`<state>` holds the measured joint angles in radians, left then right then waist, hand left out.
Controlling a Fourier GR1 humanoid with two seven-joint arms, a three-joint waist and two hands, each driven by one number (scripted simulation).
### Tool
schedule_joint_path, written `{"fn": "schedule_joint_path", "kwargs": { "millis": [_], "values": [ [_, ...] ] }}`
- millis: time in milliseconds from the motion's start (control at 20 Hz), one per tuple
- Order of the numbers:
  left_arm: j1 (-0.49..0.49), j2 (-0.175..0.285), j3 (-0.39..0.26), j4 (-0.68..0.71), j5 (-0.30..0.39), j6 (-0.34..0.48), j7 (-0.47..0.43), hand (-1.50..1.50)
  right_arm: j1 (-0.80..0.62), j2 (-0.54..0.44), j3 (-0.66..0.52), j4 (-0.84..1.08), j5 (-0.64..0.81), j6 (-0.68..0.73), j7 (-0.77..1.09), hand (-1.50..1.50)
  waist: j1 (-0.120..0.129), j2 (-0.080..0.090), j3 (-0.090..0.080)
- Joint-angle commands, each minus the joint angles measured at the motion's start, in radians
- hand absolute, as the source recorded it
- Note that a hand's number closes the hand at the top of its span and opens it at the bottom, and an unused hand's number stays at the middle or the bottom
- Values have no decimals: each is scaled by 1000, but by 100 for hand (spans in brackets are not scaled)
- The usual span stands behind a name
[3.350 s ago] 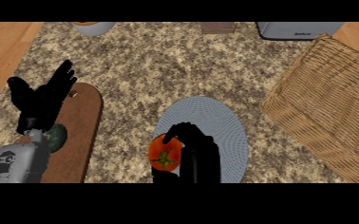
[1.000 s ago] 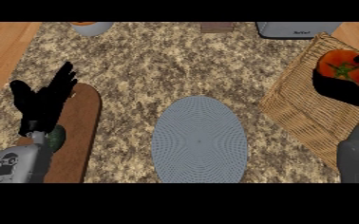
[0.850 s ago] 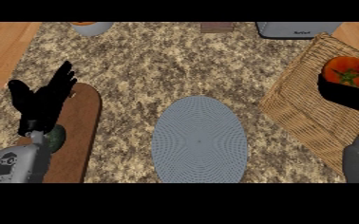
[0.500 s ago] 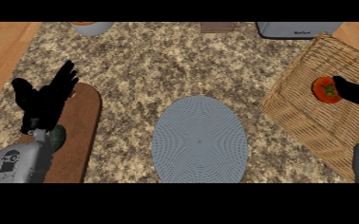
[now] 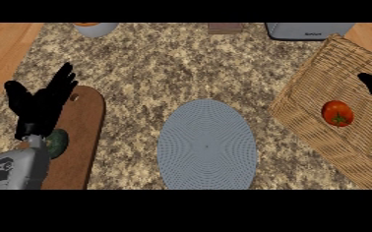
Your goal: Pick the tomato from the placemat and place it in the basket
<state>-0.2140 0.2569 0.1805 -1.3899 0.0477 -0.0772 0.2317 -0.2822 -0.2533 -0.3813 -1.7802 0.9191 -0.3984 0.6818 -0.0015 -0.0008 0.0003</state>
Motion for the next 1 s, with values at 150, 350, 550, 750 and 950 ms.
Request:
{"fn": "schedule_joint_path", "kwargs": {
  "millis": [150, 350, 550, 750, 950],
  "values": [
    [16, 2, 10, -8, 4, 2, 10, 0, 20, 16, -183, -102, -181, -144, 5, -150, -11, -2, 1],
    [44, 7, 21, 1, -1, -4, -36, 0, 178, 13, -291, -336, -360, -70, 44, -150, -31, -8, 0],
    [41, 16, 34, -6, 2, 3, -21, 0, 375, 7, -445, -358, -676, 22, -99, -150, -39, -9, 2],
    [29, -6, 30, 42, -1, 8, -47, 0, 547, 9, -547, -417, -858, 202, -135, -150, -50, -8, 0],
    [86, 28, 53, -12, 24, -25, -30, 0, 680, 65, -703, -362, -1088, 331, -321, -150, -47, -12, 1]
  ]
}}
